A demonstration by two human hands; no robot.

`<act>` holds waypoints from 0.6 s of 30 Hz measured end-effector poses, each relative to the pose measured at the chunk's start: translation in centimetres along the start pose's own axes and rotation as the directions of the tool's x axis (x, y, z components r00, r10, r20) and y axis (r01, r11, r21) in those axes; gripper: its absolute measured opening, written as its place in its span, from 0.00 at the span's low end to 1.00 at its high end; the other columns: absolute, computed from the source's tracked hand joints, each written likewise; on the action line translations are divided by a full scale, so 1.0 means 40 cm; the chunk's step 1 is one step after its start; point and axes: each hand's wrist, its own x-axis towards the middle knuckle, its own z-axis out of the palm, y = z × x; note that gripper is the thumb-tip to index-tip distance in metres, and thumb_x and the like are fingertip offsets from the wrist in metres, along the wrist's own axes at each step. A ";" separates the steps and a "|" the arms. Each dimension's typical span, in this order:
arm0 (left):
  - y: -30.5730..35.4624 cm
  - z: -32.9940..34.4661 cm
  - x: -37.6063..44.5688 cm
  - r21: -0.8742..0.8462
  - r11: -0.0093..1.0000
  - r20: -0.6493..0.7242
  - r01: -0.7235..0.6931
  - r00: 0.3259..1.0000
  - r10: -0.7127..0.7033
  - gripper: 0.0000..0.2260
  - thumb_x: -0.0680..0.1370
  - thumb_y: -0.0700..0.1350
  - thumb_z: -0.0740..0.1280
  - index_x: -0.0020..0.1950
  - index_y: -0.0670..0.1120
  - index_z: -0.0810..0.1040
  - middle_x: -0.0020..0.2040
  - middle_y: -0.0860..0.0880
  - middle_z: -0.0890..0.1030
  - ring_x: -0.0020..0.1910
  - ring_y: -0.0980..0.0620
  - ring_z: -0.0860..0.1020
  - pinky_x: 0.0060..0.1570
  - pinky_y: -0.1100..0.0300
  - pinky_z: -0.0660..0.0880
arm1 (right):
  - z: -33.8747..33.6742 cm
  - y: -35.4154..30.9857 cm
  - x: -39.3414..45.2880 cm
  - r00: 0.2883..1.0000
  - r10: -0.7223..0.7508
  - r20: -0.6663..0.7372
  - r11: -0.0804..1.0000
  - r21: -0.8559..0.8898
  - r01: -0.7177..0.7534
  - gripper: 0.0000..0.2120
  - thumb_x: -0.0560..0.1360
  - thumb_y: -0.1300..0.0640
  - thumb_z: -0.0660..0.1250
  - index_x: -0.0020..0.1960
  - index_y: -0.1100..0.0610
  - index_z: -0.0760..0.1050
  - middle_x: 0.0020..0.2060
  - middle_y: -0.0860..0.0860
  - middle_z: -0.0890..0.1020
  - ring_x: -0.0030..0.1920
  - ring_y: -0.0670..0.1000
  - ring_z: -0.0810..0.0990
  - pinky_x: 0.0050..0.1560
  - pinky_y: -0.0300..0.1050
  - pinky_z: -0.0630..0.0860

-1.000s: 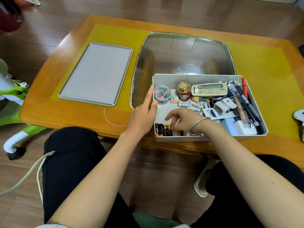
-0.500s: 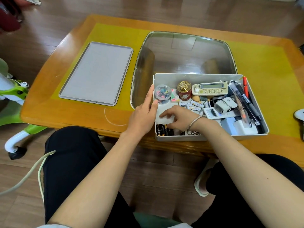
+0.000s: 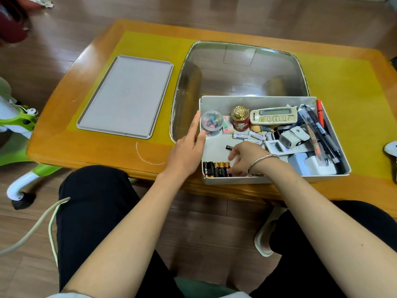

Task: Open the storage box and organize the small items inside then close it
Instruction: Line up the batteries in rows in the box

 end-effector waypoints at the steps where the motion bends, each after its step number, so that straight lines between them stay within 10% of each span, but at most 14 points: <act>1: 0.000 -0.001 0.000 0.001 1.000 0.000 0.000 1.000 0.000 0.23 0.84 0.55 0.48 0.76 0.65 0.41 0.51 0.47 0.80 0.44 0.49 0.79 0.41 0.45 0.79 | -0.002 -0.002 -0.001 1.000 -0.005 0.010 1.000 0.009 0.005 0.13 0.68 0.55 0.75 0.48 0.54 0.75 0.37 0.48 0.77 0.38 0.49 0.77 0.43 0.43 0.75; 13: 0.002 -0.001 -0.004 -0.008 1.000 -0.002 -0.004 1.000 0.003 0.23 0.84 0.55 0.48 0.77 0.64 0.42 0.52 0.47 0.80 0.44 0.49 0.79 0.42 0.45 0.79 | -0.043 0.011 -0.023 0.995 -0.034 0.095 0.984 0.179 0.017 0.13 0.71 0.64 0.72 0.54 0.57 0.74 0.38 0.57 0.84 0.38 0.55 0.84 0.42 0.50 0.82; 18: 0.004 -0.004 -0.002 0.000 1.000 0.004 -0.009 1.000 0.009 0.23 0.84 0.54 0.48 0.77 0.63 0.42 0.53 0.47 0.79 0.43 0.50 0.78 0.40 0.46 0.80 | -0.094 0.065 -0.027 0.967 -0.172 -0.186 0.943 -0.316 0.106 0.10 0.66 0.51 0.77 0.42 0.53 0.80 0.34 0.47 0.76 0.40 0.50 0.76 0.43 0.41 0.73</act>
